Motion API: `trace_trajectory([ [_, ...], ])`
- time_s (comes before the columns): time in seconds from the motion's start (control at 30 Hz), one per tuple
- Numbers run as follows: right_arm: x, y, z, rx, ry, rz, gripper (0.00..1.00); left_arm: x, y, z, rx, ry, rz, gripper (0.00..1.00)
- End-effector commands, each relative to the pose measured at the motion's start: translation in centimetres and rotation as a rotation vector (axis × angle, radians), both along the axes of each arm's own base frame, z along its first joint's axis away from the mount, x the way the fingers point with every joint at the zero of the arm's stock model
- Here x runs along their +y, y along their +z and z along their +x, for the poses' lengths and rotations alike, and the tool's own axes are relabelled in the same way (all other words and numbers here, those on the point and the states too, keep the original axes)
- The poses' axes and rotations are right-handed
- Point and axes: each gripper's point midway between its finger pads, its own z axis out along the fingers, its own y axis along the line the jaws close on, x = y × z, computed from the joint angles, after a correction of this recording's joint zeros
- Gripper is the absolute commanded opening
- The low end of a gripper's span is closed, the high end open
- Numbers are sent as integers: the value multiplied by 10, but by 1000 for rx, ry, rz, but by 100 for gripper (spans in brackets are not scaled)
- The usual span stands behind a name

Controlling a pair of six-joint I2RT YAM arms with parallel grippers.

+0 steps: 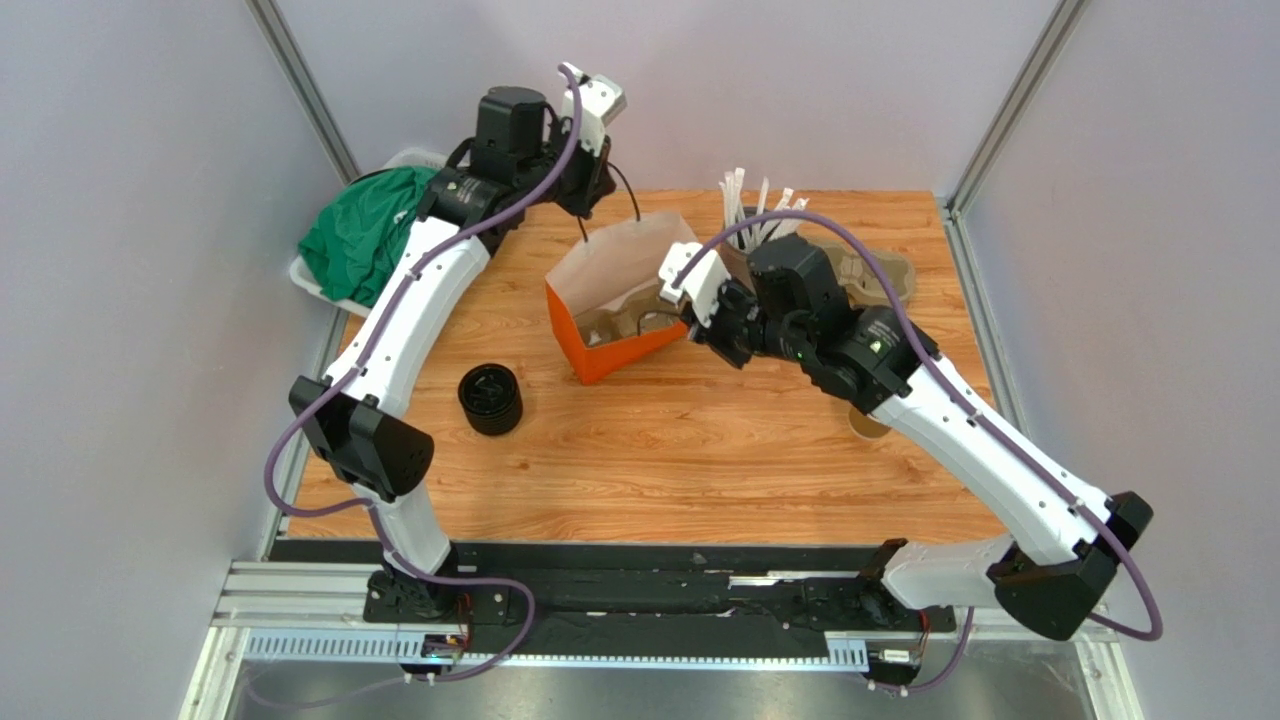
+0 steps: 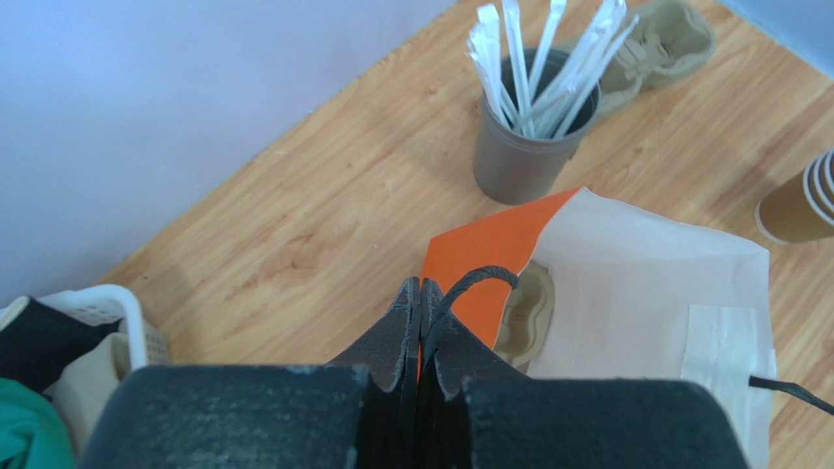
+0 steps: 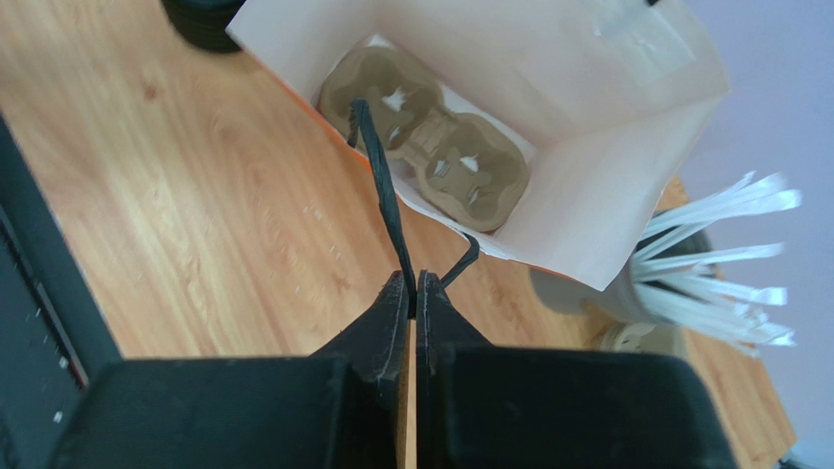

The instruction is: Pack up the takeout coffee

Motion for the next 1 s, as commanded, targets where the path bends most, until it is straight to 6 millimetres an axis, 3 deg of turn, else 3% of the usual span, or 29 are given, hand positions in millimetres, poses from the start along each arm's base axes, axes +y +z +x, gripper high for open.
trace_trajectory([
  [0.0,-8,-34,-27,51,96,-38,0,-20,-20,-15,-18,-99,54,0],
  [0.03,-11,-56,-34,86,112,-71,0,-22,-17,-19,-33,-108,49,0],
  [0.13,-20,-85,-52,134,150,-111,0,-29,-31,-33,-14,-141,64,0],
  [0.27,-32,-107,-69,161,172,-151,0,-37,-32,-51,-11,-180,66,1],
  [0.43,-38,-114,-78,151,172,-169,0,-42,-21,-75,-30,-227,46,4],
  [0.57,-36,-116,-76,148,168,-165,0,-42,-23,-81,-20,-231,42,4],
  [0.8,-36,-122,-84,165,197,-182,2,-47,-38,-101,19,-301,55,5],
  [0.97,-41,-141,-96,219,238,-260,2,-47,-58,-115,73,-361,94,6],
])
